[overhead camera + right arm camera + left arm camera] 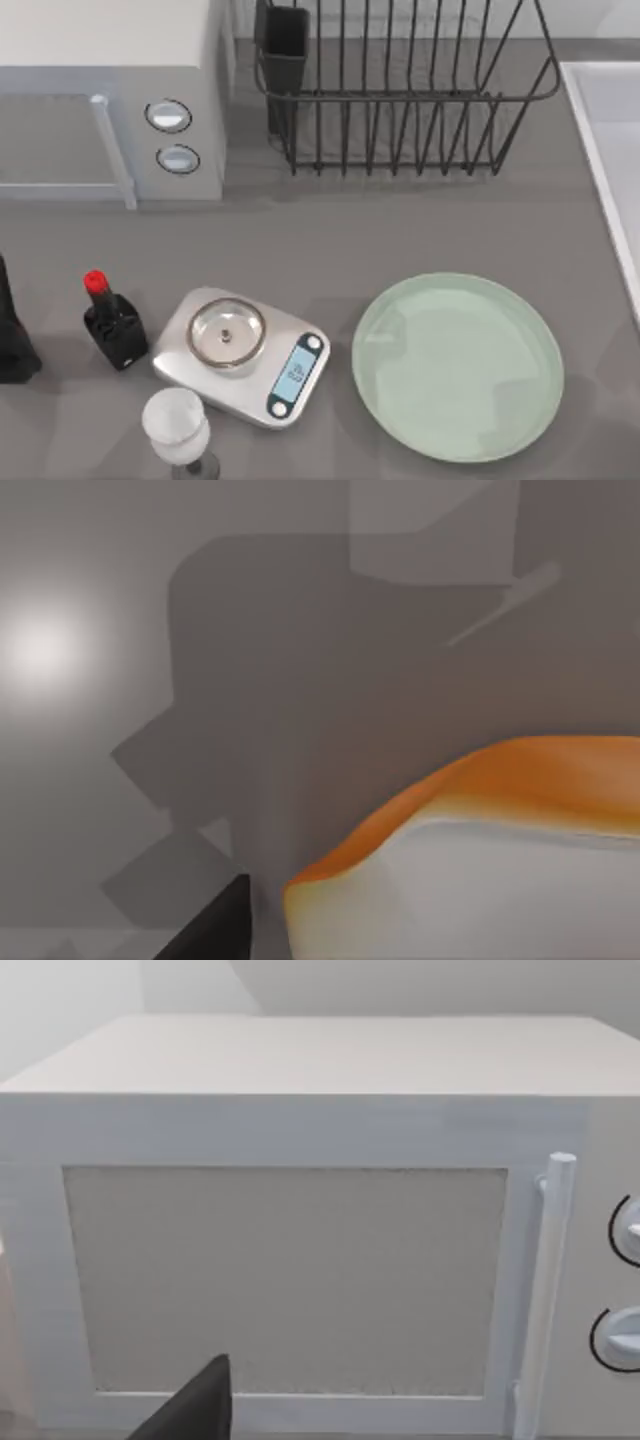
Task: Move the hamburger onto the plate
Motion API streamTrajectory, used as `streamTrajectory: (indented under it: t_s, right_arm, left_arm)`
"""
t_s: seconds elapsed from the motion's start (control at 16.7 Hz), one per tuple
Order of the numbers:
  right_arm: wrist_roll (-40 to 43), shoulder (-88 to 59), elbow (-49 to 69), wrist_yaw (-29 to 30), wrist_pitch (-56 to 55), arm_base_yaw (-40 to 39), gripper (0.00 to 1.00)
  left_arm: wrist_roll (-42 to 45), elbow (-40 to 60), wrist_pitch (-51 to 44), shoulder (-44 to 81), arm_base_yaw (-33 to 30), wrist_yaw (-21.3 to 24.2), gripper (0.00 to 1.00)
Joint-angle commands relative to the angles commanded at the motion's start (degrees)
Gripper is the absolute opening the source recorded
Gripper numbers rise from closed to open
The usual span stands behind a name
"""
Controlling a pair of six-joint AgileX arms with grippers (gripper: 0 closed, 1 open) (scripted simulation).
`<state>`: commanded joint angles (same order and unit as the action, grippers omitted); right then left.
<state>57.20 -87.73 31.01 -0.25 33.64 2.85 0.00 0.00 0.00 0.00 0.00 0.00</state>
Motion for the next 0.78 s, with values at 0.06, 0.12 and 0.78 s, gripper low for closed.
streamTrajectory:
  t_s: [0.06,0.12,0.78]
  right_arm:
    - [0.0,0.0,0.0,0.0,0.0,0.0,0.1]
    - [0.0,0.0,0.0,0.0,0.0,0.0,0.02]
    - [-1.5,4.4,3.6,-0.3,7.1,0.2,0.0]
  left_arm:
    - [0.0,0.0,0.0,0.0,0.0,0.0,1.0]
    - [0.0,0.0,0.0,0.0,0.0,0.0,1.0]
    - [0.0,0.0,0.0,0.0,0.0,0.0,1.0]
